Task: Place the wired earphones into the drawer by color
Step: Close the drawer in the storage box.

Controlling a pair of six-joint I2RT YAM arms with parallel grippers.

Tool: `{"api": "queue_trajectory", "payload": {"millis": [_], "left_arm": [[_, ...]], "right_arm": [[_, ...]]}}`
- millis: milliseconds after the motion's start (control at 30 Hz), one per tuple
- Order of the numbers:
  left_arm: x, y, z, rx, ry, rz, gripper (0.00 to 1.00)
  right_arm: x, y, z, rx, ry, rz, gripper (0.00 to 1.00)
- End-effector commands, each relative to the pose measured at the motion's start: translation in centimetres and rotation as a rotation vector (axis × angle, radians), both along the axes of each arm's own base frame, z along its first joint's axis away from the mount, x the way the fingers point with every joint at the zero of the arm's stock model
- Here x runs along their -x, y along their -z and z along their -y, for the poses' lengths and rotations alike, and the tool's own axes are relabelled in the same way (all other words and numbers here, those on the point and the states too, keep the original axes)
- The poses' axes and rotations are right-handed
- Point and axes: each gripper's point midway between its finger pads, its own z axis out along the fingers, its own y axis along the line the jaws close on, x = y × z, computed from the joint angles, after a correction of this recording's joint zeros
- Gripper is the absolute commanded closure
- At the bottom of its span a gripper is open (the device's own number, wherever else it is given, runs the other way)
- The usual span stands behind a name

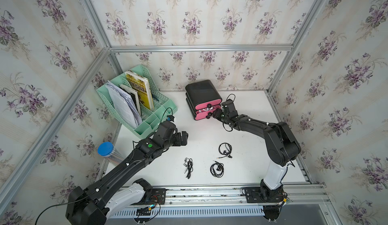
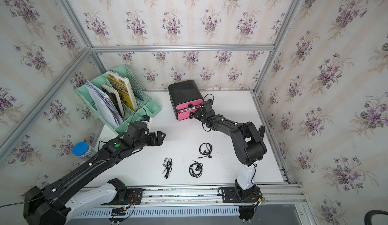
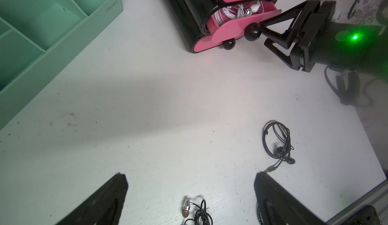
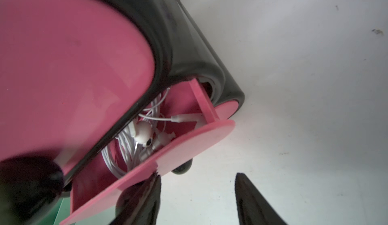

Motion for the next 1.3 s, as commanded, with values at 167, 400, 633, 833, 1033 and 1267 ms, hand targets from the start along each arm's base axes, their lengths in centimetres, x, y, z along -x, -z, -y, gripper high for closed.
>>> {"api": "queue_trajectory", "payload": {"millis": [167,400,633,833,1033,1267], "left_arm": [[-0.1,-0.4,-0.3,-0.009,-0.008,0.008,0.01],[-0.1,-0.5,-0.4,-0.007,-0.012,0.007,0.01],[-0.6,-1.3,-0.2,-0.010,-0.009,0.024,0.01],[-1.9,-1.5,0.1,-0.034,-0.011,0.032,0.01],[-4.5,-1.0,0.9,-0.024,0.005,0.016,0.01],[-8.8,-0.8,1.9,0.045,0.010,-0.026,0.01]], "right_arm": [[-2.0,-1.0,-0.4,-0.028,0.021,0.047,0.40],[-3.3,-1.4,-0.9,-0.048,0.025,0.061,0.40],[-2.8,-2.2,-1.0,-0.067,-0.004,0.082,0.41],[-0.6,-3.0,0.5,-0.096,-0.040,0.128,0.41],[1.5,-2.3,0.3,-0.105,-0.168,0.161,0.40],[2.8,0.1,-0.9,-0.195,-0.254,0.146,0.42]]}}
